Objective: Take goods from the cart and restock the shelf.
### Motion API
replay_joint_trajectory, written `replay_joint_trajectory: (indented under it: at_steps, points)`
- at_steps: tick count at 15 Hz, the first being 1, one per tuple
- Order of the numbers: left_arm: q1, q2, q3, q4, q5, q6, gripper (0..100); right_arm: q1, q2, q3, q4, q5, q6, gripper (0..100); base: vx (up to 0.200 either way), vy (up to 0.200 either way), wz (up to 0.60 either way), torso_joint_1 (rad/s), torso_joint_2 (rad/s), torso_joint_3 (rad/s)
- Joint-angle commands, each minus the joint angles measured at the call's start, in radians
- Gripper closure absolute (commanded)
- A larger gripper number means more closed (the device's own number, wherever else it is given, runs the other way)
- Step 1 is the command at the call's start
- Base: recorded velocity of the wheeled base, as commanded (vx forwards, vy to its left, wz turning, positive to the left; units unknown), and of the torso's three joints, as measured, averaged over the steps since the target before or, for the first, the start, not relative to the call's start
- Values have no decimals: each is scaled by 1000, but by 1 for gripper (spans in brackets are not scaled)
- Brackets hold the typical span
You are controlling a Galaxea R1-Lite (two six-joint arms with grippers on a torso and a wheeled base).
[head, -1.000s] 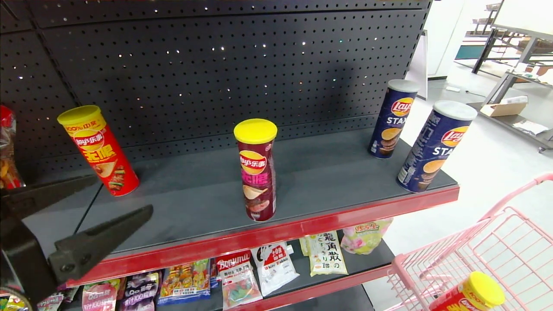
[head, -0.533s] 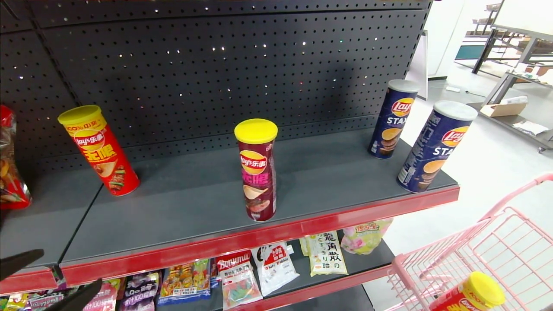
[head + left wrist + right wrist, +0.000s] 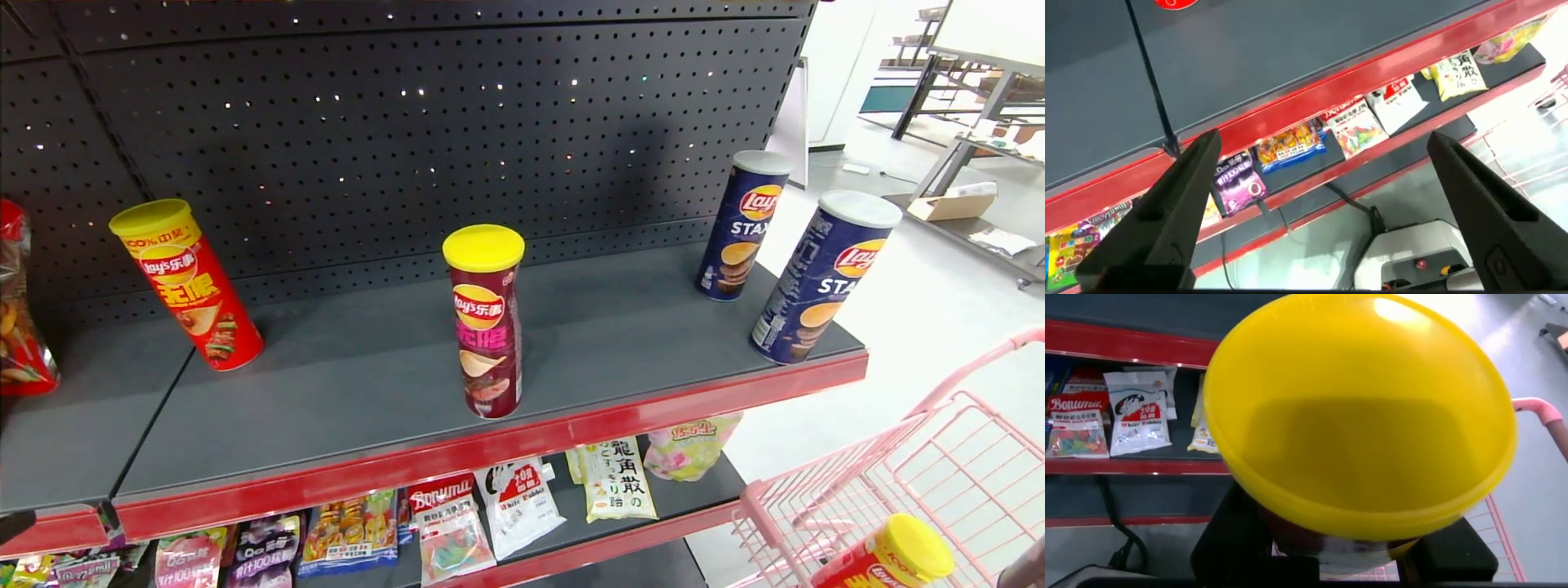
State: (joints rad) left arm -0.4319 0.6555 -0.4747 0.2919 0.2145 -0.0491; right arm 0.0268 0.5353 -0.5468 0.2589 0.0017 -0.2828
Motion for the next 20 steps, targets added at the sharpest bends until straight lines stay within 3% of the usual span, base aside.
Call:
replay_joint_trajectory:
  at_steps: [1,8,12,13,17,19,20]
  points:
    - [1,1,-1,0,0,2,0,-2,8,8,0,0,1,100,0,0,0,0,0,0]
    - [-1,-2,1,0,0,3,0,-1,5,13,0,1,1,100,0,0,600,2,0,2]
    - [-1,-17,7,0,2,5,0,1,38,-12,-18,37,7,100,0,0,0,0,0,0]
    - [1,-31,18,0,3,3,0,-1,69,-15,-53,49,10,100,0,0,0,0,0,0]
    - [13,-231,111,12,37,0,0,2,426,-12,-468,83,66,100,0,0,0,0,0,0]
    - [58,-266,111,46,39,-6,0,8,529,-19,-583,144,80,100,0,0,0,0,0,0]
    - [102,-266,111,53,36,-37,0,8,589,-45,-599,184,77,100,0,0,0,0,0,0]
